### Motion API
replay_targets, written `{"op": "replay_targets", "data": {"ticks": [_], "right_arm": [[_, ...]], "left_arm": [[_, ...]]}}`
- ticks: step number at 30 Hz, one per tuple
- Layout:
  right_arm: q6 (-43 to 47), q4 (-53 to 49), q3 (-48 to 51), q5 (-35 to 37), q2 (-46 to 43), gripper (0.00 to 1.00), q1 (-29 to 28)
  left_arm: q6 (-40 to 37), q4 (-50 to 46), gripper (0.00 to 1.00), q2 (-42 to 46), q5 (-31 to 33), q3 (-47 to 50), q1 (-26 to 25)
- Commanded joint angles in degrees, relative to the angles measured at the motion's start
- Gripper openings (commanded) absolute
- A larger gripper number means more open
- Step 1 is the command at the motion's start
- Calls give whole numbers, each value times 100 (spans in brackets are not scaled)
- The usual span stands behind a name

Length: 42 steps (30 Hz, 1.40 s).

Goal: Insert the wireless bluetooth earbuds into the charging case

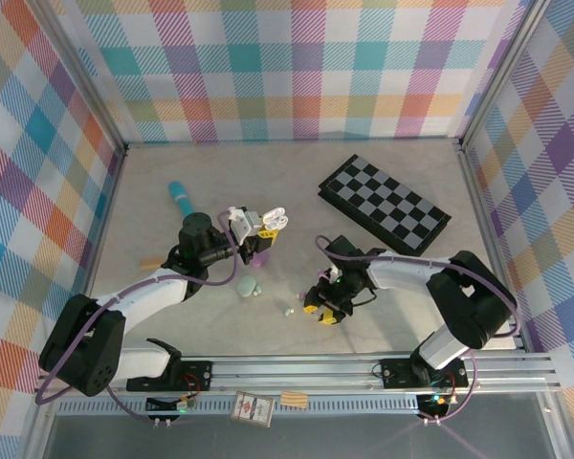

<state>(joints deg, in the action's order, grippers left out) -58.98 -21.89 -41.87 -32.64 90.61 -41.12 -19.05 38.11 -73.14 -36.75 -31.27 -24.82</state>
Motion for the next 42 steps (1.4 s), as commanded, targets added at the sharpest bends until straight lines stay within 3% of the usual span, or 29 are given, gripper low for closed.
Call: {"op": "replay_targets", "data": {"ticks": [1, 7, 13, 17, 23, 31, 37, 42], "right_arm": [[186, -103, -265, -61, 194, 48, -12], [382, -245, -448, 313, 334, 46, 82], [594, -234, -529, 870, 150, 39, 347], [899, -524, -744, 927, 161, 41, 355], [1985, -1197, -1100, 1422, 60, 47, -198], [3560, -1517, -1424, 2742, 308, 49, -1193], [3813, -1582, -1597, 3051, 546, 48, -1405], [3772, -1575, -1553, 3262, 635, 44, -1394]], "left_arm": [[-15, 199, 3, 119, -68, 42, 56], [-61, 118, 3, 127, -122, 15, 56], [-84, 112, 3, 165, -87, 24, 57], [-95, 117, 3, 195, -13, 39, 58], [-86, 212, 3, 143, 86, 68, 63], [309, 528, 2, 46, 493, 133, 311], [551, 617, 2, 60, 1028, 224, 593], [511, 518, 2, 163, 1108, 261, 672]]}}
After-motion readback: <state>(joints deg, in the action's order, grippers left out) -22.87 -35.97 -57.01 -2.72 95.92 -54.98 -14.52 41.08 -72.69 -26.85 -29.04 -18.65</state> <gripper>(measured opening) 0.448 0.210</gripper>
